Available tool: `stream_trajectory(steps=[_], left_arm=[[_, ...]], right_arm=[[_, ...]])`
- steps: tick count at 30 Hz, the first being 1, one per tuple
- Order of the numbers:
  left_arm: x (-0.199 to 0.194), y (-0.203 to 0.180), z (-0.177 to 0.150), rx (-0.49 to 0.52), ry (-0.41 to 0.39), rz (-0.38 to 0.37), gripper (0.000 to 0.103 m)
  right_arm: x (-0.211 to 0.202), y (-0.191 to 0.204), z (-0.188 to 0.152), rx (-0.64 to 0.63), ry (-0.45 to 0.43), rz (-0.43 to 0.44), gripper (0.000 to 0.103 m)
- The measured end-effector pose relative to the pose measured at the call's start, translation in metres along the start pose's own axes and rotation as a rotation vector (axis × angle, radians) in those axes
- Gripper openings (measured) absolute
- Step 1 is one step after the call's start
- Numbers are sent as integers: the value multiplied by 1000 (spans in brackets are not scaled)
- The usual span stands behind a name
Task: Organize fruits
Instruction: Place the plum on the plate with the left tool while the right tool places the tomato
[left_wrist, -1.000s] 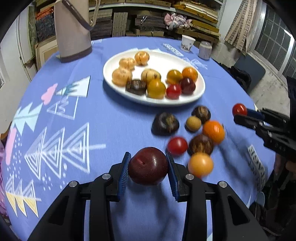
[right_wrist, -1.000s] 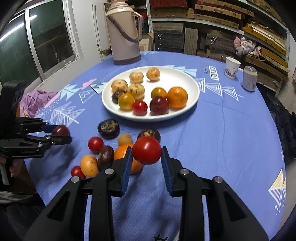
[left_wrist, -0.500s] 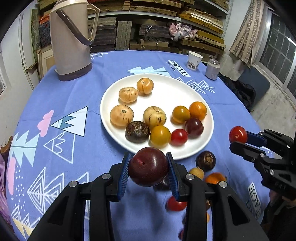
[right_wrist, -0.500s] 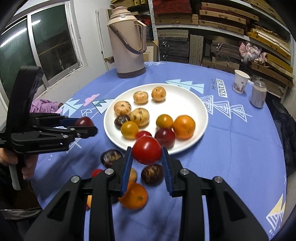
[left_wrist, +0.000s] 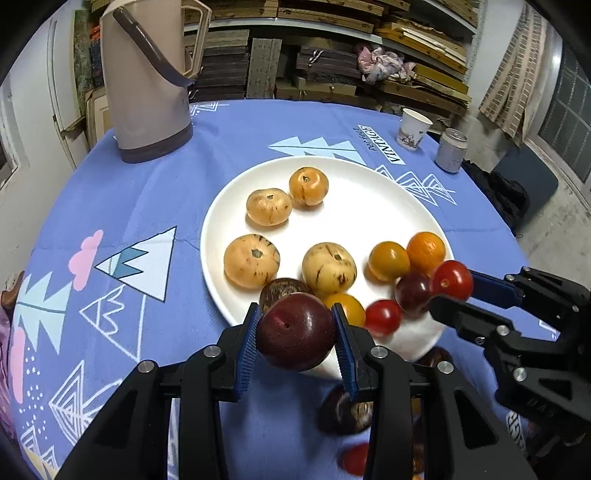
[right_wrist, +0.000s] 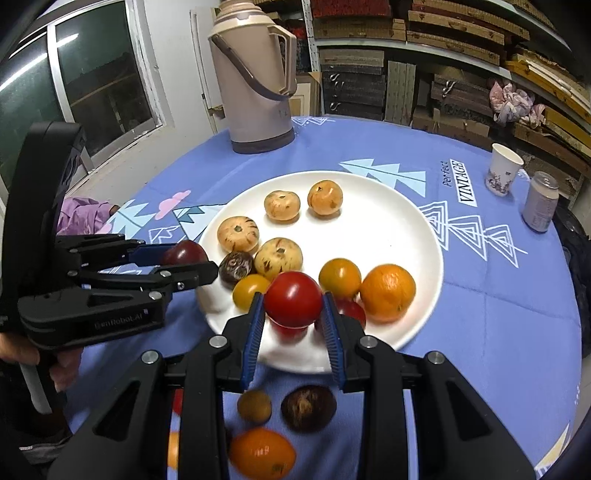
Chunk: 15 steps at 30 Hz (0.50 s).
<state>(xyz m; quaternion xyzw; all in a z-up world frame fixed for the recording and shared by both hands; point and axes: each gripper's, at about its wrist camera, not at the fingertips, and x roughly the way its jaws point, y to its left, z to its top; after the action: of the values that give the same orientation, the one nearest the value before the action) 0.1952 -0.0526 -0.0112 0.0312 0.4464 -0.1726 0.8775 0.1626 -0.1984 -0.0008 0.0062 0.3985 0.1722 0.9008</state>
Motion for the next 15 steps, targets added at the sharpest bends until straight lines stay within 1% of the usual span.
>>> stream_trajectory(steps=[3,10,15], left_arm=[[9,0,6,1,6,17,39],[24,7,20,-11,25,28,39],[27,11,23,-22,29,29,39]], right_arm=[[10,-2,5,5,10,1,31],[32,-8,15,13,36,-6,31],[38,-10,20,14,41,-2,31]])
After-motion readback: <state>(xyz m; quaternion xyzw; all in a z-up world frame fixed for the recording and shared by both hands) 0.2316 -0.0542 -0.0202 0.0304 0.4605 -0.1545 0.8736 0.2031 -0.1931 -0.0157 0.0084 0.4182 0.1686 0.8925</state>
